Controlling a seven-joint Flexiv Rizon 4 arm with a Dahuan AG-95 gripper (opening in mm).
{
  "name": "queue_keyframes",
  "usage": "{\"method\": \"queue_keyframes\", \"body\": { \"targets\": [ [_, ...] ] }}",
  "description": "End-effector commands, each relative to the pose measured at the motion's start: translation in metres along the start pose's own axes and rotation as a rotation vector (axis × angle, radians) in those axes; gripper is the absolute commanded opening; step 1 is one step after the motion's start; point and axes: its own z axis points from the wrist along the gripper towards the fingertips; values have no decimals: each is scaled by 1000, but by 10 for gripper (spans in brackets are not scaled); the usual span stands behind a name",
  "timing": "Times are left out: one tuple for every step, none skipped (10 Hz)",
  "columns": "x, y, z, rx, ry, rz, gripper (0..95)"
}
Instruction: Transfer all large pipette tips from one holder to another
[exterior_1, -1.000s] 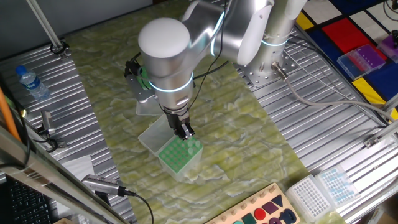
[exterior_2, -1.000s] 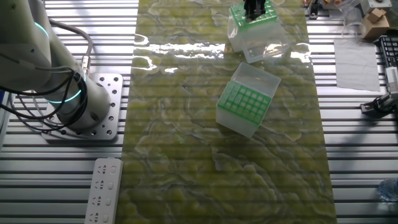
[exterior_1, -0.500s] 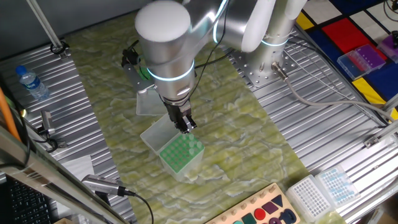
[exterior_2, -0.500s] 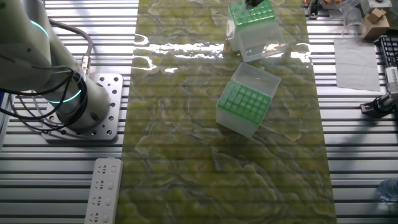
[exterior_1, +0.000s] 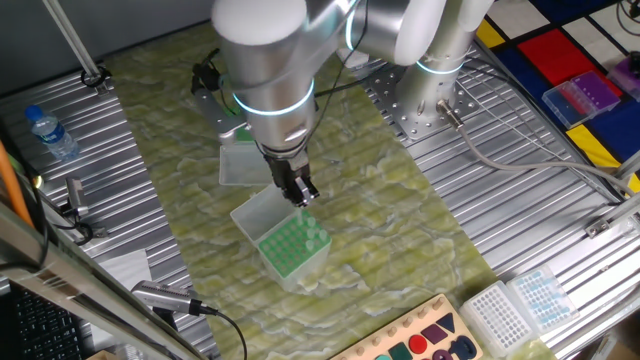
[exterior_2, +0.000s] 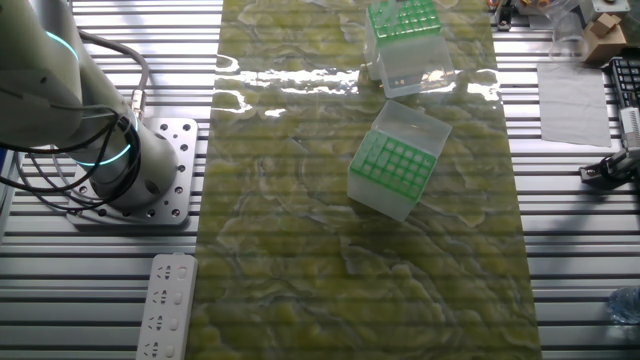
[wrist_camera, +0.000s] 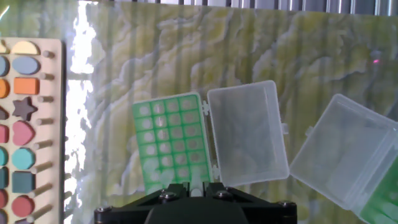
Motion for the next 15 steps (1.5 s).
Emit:
{"method": "queue_keyframes", "body": {
  "targets": [
    [-6,-3,-11,0,20,-11,0],
    [-10,-8,-20,-2,34,-26,0],
    [-12,-11,-25,-5,41,-29,0],
    [-18,-16,-37,-8,67,-36,0],
    [-21,-19,-42,-9,77,-38,0],
    [-27,-22,-54,-17,90,-35,0],
    [-29,-21,-58,-18,98,-25,0],
    [-31,-20,-62,-17,110,-24,0],
    [-33,-22,-66,-7,120,-43,0],
    [-33,-24,-67,-6,124,-56,0],
    [-33,-38,-71,43,141,-203,0],
    [-34,-47,-73,61,149,-276,0],
    [-34,-64,-76,77,161,-376,0],
    [-32,-76,-81,101,173,-439,0],
    [-32,-86,-85,132,190,-489,0]
  ]
}}
